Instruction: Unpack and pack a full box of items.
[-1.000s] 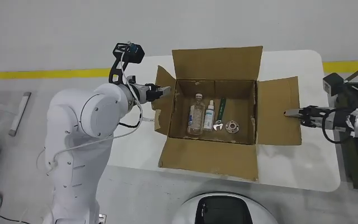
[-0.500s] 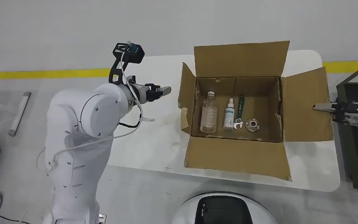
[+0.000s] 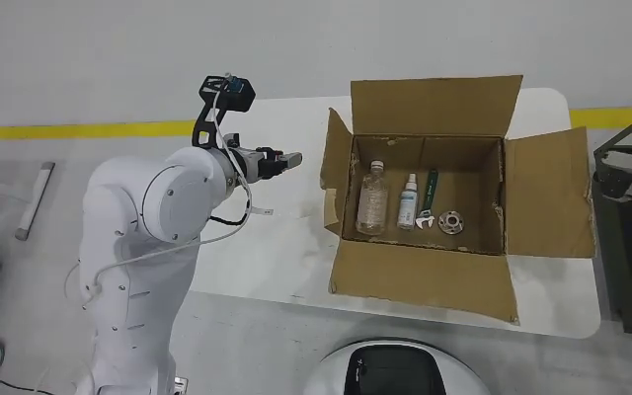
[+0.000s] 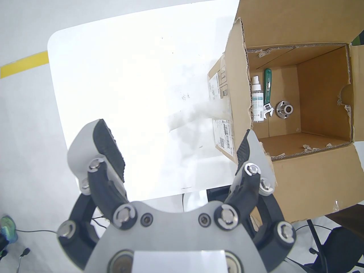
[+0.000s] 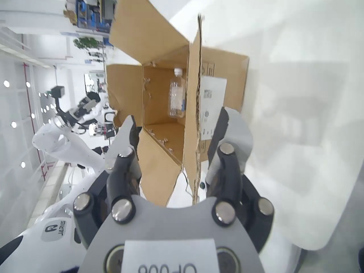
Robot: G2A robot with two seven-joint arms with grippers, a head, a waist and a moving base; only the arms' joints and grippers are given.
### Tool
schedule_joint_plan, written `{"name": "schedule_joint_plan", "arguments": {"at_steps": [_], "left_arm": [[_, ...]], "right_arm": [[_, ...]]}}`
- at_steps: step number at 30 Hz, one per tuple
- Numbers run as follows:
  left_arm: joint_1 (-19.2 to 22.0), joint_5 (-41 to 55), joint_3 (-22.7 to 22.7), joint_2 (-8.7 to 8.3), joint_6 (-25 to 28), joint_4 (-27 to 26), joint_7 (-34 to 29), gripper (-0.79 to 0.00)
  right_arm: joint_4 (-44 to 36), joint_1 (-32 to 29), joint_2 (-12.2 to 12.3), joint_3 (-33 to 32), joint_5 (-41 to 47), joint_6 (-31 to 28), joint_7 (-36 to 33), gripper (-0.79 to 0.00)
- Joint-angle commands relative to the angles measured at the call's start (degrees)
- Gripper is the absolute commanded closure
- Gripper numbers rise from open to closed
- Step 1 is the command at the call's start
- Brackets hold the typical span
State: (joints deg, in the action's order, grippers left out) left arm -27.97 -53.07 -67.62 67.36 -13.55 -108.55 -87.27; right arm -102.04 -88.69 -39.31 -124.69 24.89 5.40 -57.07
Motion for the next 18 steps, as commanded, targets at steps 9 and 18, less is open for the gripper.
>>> {"name": "schedule_joint_plan", "arguments": {"at_steps": [9,18], "left_arm": [[0.0,0.0,0.0,0.00,0.0,0.0,0.0,-0.785],[0.0,0.0,0.0,0.00,0.0,0.0,0.0,-0.785]], "right_arm": [[0.4,-5.5,-1.0,-5.8,-1.6,-2.0,1.7,-0.785],[0.5,-5.5,-1.1,-5.7,-1.6,-1.9,2.0,0.000]]}}
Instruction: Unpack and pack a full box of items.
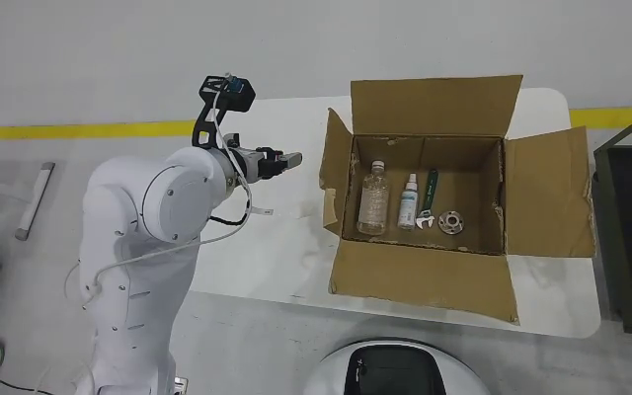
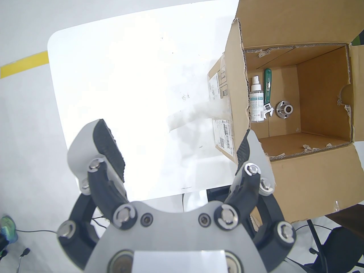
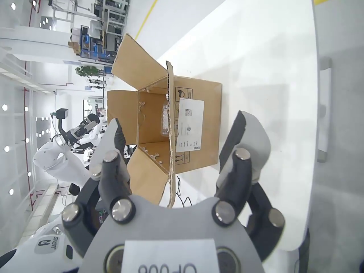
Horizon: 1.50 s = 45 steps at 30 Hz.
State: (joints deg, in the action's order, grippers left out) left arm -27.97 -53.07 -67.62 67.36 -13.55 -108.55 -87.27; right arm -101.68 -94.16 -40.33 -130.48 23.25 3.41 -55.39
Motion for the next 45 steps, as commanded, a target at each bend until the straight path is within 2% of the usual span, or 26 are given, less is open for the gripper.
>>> {"name": "schedule_joint_plan", "arguments": {"at_steps": [1,3,9,14,18,24,29,37,43,44,45], "left_arm": [[0.0,0.0,0.0,0.00,0.0,0.0,0.0,-0.785],[0.0,0.0,0.0,0.00,0.0,0.0,0.0,-0.785],[0.0,0.0,0.0,0.00,0.0,0.0,0.0,-0.785],[0.0,0.0,0.0,0.00,0.0,0.0,0.0,-0.785],[0.0,0.0,0.0,0.00,0.0,0.0,0.0,-0.785],[0.0,0.0,0.0,0.00,0.0,0.0,0.0,-0.785],[0.0,0.0,0.0,0.00,0.0,0.0,0.0,-0.785],[0.0,0.0,0.0,0.00,0.0,0.0,0.0,-0.785],[0.0,0.0,0.0,0.00,0.0,0.0,0.0,-0.785],[-0.9,-0.1,0.0,-0.04,0.5,0.2,1.7,-0.785],[-1.5,-0.1,-0.1,-0.08,0.8,0.3,2.6,-0.671]], "right_arm": [[0.0,-0.4,-0.2,0.5,0.7,0.8,0.7,0.000],[0.2,-0.6,-0.4,0.6,1.5,0.8,2.0,0.000],[1.8,-2.1,-1.8,3.8,3.2,-3.1,12.3,0.000],[-0.7,-2.5,-2.8,11.7,-1.0,-5.5,22.2,0.000],[-4.7,-1.3,-3.2,17.1,-4.5,-6.2,25.6,0.000],[-11.7,1.5,-3.4,21.3,-4.4,-7.3,22.6,0.000],[-15.5,3.9,-3.1,25.6,-8.7,-4.1,17.3,0.000],[-15.4,10.3,-2.8,33.4,-17.0,3.0,11.3,0.000],[-13.7,14.0,-3.0,34.2,-15.0,4.2,11.7,0.000],[-13.3,14.3,-3.1,33.5,-13.9,4.2,12.5,0.000],[-13.1,14.4,-3.2,33.0,-13.1,4.1,13.0,0.000]]}}
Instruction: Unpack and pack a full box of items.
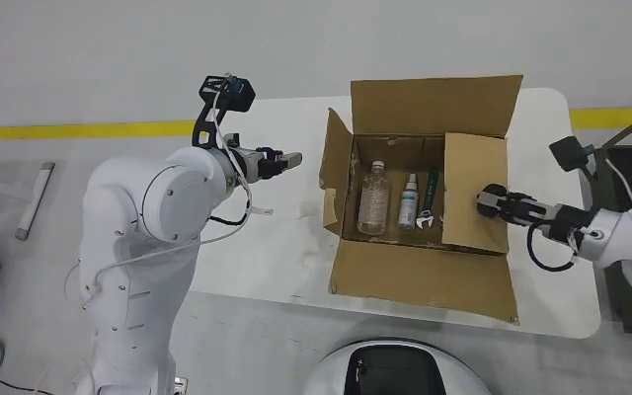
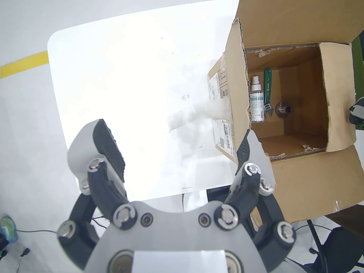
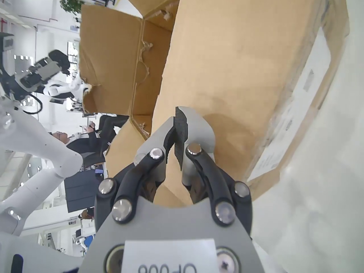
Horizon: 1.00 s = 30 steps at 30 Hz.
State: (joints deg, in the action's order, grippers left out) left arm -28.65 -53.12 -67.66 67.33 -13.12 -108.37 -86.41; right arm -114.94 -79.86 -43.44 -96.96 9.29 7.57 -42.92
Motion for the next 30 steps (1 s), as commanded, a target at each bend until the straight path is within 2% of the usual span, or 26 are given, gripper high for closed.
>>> {"name": "schedule_joint_plan", "arguments": {"at_steps": [1,2,4,5,9,12,17,25,30], "left_arm": [[-1.5,-0.7,-0.3,-0.15,0.8,0.3,2.8,-0.382],[-2.0,-1.5,-0.2,-0.24,1.0,0.5,3.1,-0.209],[-2.7,-3.4,0.1,-0.36,1.0,1.0,3.7,-0.022],[-3.0,-4.1,0.3,-0.36,0.7,1.2,4.1,0.000],[-4.2,-6.7,1.2,-0.32,-0.8,2.7,5.7,0.000],[-4.8,-6.7,1.7,-0.21,-1.0,3.9,6.8,0.000],[-5.9,-2.6,3.7,0.47,-1.7,6.2,10.2,0.000],[-4.2,2.2,9.5,1.93,-0.2,6.8,12.0,0.000],[-2.0,4.8,12.5,2.95,0.5,7.7,13.0,0.000]], "right_arm": [[0.9,0.3,-0.2,-1.8,2.6,-0.2,2.1,0.000],[1.7,0.4,-0.3,-2.9,3.9,-0.1,3.4,0.000],[3.8,0.6,-0.6,-5.1,8.0,1.0,7.2,0.000],[4.6,0.8,-0.8,-6.0,9.6,1.7,8.6,0.000],[7.9,3.2,-1.2,-7.3,14.7,5.6,13.6,0.000],[10.3,6.3,-1.5,-6.0,17.2,8.1,15.6,0.000],[17.1,15.8,-2.0,1.4,18.6,12.8,16.5,0.000],[27.9,29.9,-3.3,12.2,17.6,14.4,15.3,0.000],[33.4,35.1,-4.2,16.0,18.0,13.3,14.3,0.000]]}}
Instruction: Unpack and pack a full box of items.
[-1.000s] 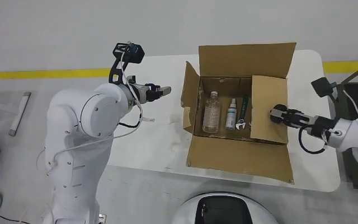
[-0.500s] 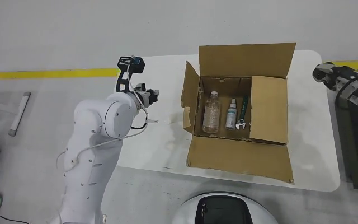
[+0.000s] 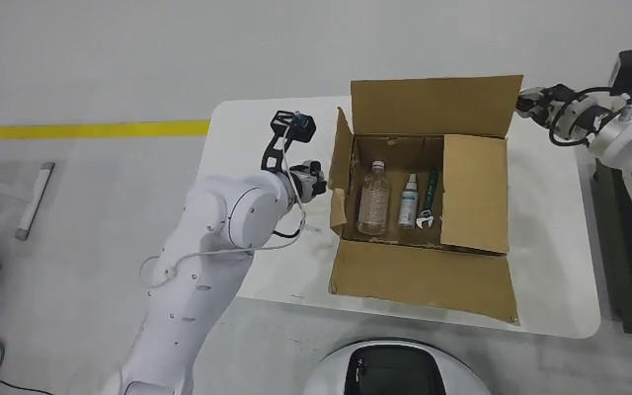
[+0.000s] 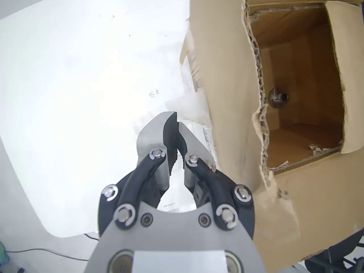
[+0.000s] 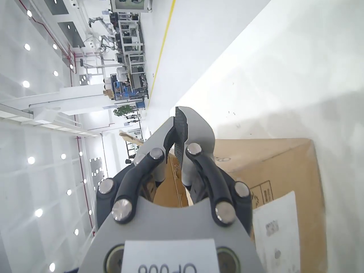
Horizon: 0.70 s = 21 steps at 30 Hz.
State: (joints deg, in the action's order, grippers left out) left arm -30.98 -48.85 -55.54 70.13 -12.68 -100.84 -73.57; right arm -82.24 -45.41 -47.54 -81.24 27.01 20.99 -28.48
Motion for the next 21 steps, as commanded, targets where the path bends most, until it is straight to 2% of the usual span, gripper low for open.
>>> {"name": "schedule_joint_plan", "arguments": {"at_steps": [1,7,9,10,16,18,19,21], "left_arm": [[0.9,1.0,1.0,0.36,0.4,0.4,0.3,0.000],[4.0,3.2,4.4,1.56,2.2,2.0,1.1,0.000],[5.0,3.2,5.7,1.94,2.8,2.4,0.8,-0.058],[5.4,3.3,6.1,2.14,2.7,2.7,0.8,0.000],[7.5,5.5,9.5,3.43,4.2,4.4,1.2,0.000],[8.3,6.1,10.6,3.89,4.8,5.1,1.2,-0.089],[8.7,6.4,11.5,4.21,5.4,5.6,1.2,-0.074],[9.3,6.7,12.6,4.61,6.0,6.6,1.3,-0.102]], "right_arm": [[1.4,1.3,-0.2,0.7,0.6,-0.6,-0.5,0.000],[5.0,3.8,-0.9,2.1,3.1,-1.0,-3.4,0.000],[5.0,4.5,-0.9,2.6,2.4,-1.5,-5.7,0.000],[5.0,4.7,-0.8,2.8,1.4,-2.0,-6.4,0.000],[5.5,3.9,-0.7,1.4,4.5,-3.9,-11.0,0.000],[5.1,3.6,-0.6,1.0,4.2,-4.3,-11.7,0.000],[4.8,3.3,-0.6,0.4,4.8,-4.6,-12.3,0.000],[4.3,2.7,-0.5,-0.2,5.4,-4.9,-12.8,0.000]]}}
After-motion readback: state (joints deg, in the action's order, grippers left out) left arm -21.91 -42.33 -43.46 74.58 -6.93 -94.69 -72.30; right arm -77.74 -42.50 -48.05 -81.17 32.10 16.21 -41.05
